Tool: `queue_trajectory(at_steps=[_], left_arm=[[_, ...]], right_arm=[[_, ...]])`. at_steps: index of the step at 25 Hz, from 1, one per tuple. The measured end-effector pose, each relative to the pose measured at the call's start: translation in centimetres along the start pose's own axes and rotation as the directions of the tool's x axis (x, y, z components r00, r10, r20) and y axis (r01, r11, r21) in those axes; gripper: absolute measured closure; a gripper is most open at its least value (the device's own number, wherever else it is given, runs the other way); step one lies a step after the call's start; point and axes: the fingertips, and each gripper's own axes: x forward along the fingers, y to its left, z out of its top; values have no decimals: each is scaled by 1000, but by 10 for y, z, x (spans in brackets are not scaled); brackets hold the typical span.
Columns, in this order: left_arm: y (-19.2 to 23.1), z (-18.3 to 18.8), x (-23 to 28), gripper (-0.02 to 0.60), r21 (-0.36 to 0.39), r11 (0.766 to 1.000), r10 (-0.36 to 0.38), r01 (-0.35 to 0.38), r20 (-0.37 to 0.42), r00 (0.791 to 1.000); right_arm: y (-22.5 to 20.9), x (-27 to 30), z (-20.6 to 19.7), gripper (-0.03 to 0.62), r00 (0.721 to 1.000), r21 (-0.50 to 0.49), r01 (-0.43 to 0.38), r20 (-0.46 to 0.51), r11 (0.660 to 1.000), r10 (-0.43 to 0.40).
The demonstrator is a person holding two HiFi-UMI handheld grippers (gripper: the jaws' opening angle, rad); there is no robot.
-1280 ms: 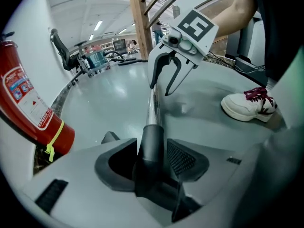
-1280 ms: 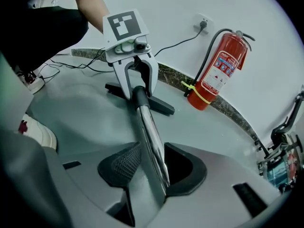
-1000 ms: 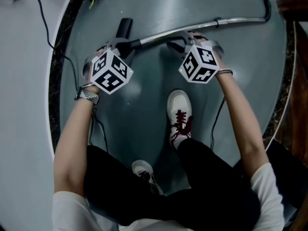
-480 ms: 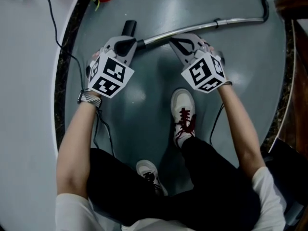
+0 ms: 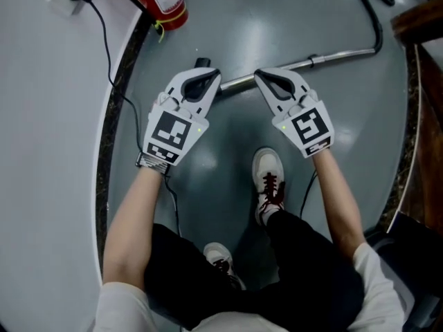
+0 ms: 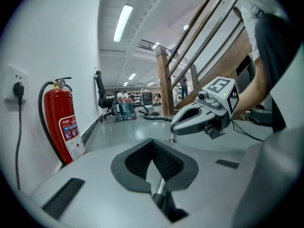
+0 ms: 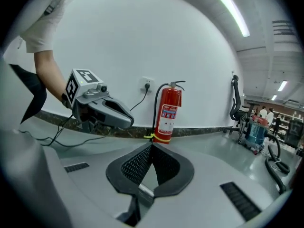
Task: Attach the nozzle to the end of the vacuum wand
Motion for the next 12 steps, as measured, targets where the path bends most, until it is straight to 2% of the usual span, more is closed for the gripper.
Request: queue_trajectory(at_steps=[2,6,9,12], left_arm=[[9,18,-6,581,-48,999,25,-22,65,998],[40,48,-21,581,-126,985,138,-120,149,979],[48,78,-33,581,-152,973,200,-173,188,961],[49,103,-48,581,-145,972,215,-186,213,953]], right_arm=[[-5,-5,20,568,998,30,23,51,999,-25],[-18,-12,58,568,988,95,58,137,994,-71],[-25,-23,79,568,980,119,85,171,989,-105],[-34,-33,107,568,974,130,120,177,984,-142]])
